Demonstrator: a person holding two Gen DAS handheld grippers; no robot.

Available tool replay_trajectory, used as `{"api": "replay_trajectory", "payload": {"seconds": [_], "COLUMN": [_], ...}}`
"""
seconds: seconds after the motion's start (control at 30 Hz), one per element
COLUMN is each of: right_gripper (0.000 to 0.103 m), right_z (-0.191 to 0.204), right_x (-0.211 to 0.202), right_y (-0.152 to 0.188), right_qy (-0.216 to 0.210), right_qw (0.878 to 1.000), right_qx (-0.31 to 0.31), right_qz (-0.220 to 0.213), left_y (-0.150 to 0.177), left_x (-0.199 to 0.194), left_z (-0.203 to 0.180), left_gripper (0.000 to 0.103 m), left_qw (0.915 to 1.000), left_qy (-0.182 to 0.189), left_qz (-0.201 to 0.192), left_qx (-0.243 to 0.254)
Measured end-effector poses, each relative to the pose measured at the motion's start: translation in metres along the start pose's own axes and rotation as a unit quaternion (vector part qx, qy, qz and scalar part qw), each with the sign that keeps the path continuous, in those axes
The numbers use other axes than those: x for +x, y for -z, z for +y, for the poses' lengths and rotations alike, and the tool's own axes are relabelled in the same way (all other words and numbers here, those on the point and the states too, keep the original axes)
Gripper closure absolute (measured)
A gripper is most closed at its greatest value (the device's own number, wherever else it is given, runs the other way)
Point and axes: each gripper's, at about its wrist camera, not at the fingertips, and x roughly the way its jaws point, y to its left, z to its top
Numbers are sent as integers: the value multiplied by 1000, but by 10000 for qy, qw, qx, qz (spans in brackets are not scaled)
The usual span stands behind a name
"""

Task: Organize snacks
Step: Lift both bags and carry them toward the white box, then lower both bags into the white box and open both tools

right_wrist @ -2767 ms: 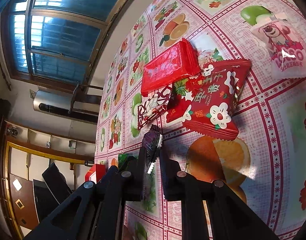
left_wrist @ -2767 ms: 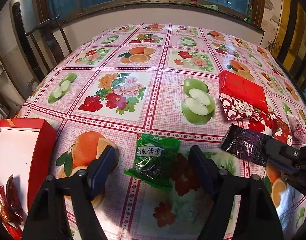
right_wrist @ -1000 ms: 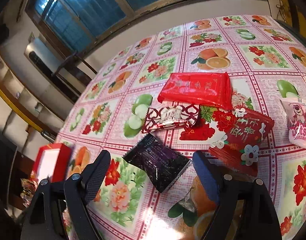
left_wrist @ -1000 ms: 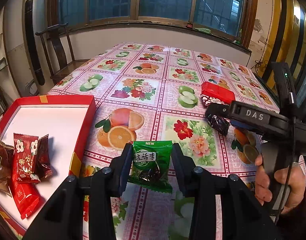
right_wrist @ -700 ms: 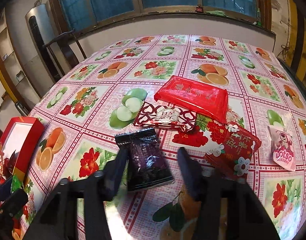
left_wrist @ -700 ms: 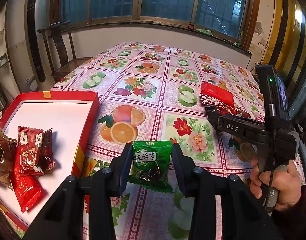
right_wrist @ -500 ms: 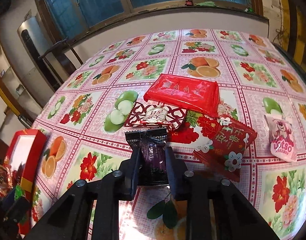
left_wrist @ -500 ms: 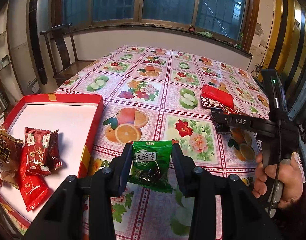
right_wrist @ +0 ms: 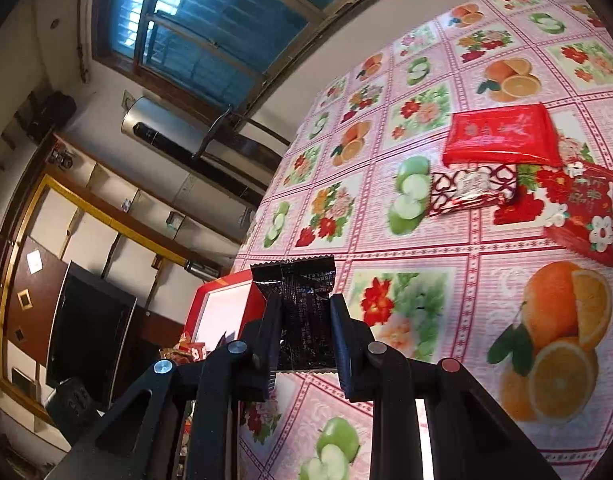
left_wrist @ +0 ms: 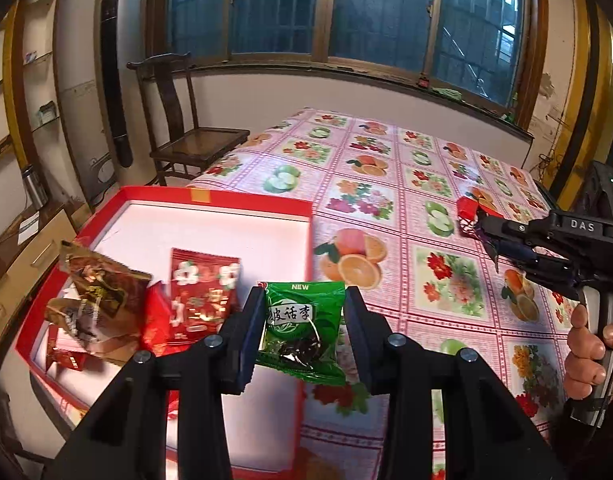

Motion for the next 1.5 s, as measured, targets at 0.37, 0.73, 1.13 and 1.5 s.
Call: {"api": "replay_trajectory", "payload": {"seconds": [0.37, 0.73, 1.13, 1.5], "right_gripper": [77, 75, 53, 53], "right_z": [100, 154, 149, 117], "right_x": [93, 165, 144, 88], "right_y": [56, 84, 73, 43], "right_qy": [-592, -557, -681, -492], "right_qw": [9950, 9922, 9930, 9959], "right_qx": [-469, -795, -858, -762], "right_qz": [660, 778, 436, -31], "left_y": [-1, -4, -8, -14], "left_x": [-16, -7, -3, -10], "left_z": [78, 114, 119, 97], "left_gripper": [64, 64, 44, 22], "left_qw": [9948, 9879, 9809, 9778], "left_qy": [-931, -1462, -1851, -1969], "left_qz": [-242, -345, -466, -681], "left_qx": [-341, -385, -374, -225]}}
